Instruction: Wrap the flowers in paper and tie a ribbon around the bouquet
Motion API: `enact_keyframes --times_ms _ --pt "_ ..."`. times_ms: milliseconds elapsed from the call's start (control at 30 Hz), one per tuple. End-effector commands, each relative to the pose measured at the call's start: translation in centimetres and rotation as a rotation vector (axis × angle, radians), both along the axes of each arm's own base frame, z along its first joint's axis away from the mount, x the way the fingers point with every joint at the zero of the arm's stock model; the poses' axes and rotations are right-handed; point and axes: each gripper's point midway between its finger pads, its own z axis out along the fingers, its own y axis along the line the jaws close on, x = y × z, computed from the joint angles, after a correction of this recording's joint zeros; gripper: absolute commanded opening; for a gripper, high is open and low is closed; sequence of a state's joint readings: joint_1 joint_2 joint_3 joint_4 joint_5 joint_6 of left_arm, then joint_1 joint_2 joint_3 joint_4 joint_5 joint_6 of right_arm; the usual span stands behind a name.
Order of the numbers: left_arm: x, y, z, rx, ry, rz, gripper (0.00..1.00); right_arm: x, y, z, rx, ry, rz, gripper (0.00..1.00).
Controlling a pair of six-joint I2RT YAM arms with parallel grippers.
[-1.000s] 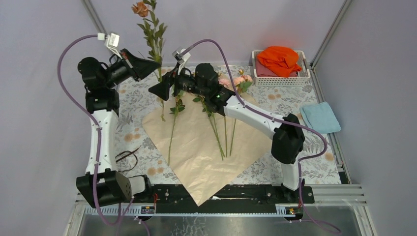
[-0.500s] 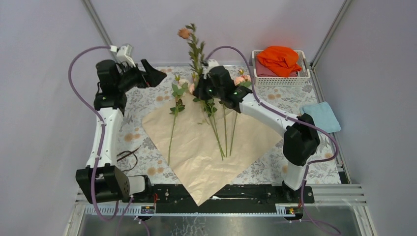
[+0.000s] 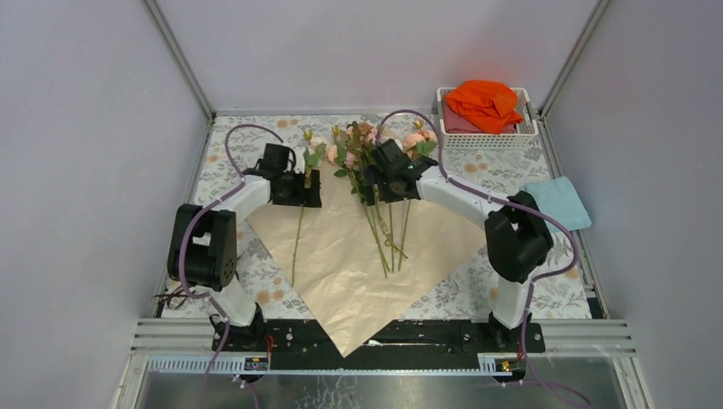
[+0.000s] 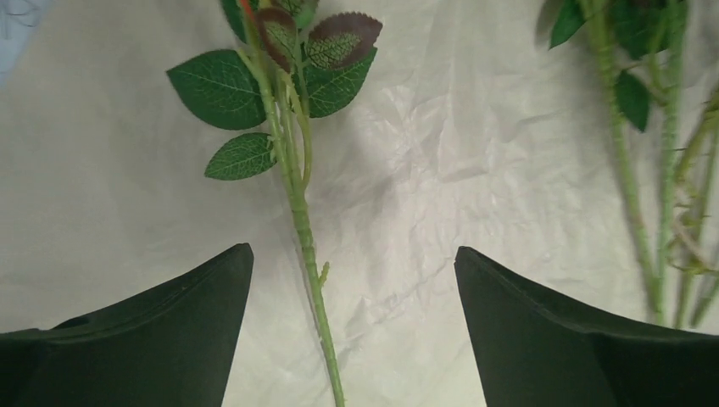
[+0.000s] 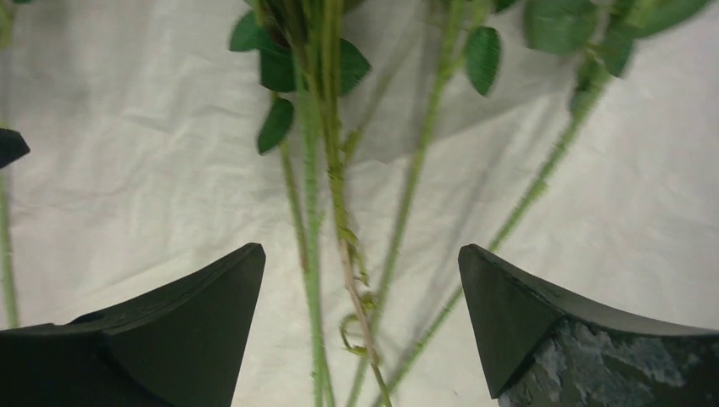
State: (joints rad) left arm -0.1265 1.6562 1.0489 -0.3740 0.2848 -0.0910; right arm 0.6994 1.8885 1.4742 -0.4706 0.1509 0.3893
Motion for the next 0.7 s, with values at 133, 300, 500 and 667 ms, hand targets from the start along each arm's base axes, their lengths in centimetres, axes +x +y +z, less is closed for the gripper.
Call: enact_keyframes --times_ms 133,300,500,667 --pt "2.0 0.9 -3.8 0.16 0.032 0.023 0.65 1.0 -7.7 1.9 -0.031 -0.073 -0.143 0.93" --pt "2.3 0.7 -4.6 0.158 0.077 0.034 0.24 2.5 -8.3 -0.6 0.021 -0.022 -0.135 0.86" --pt "2.7 0.7 -3.8 0.144 0.058 0.057 0.0 4.2 -7.7 -2.6 0.043 -0.003 -0.106 0.75" --pt "3.5 0.9 -1.8 0.11 0.012 0.089 0.0 5.5 -7.1 -3.7 0.045 0.005 -0.081 0.56"
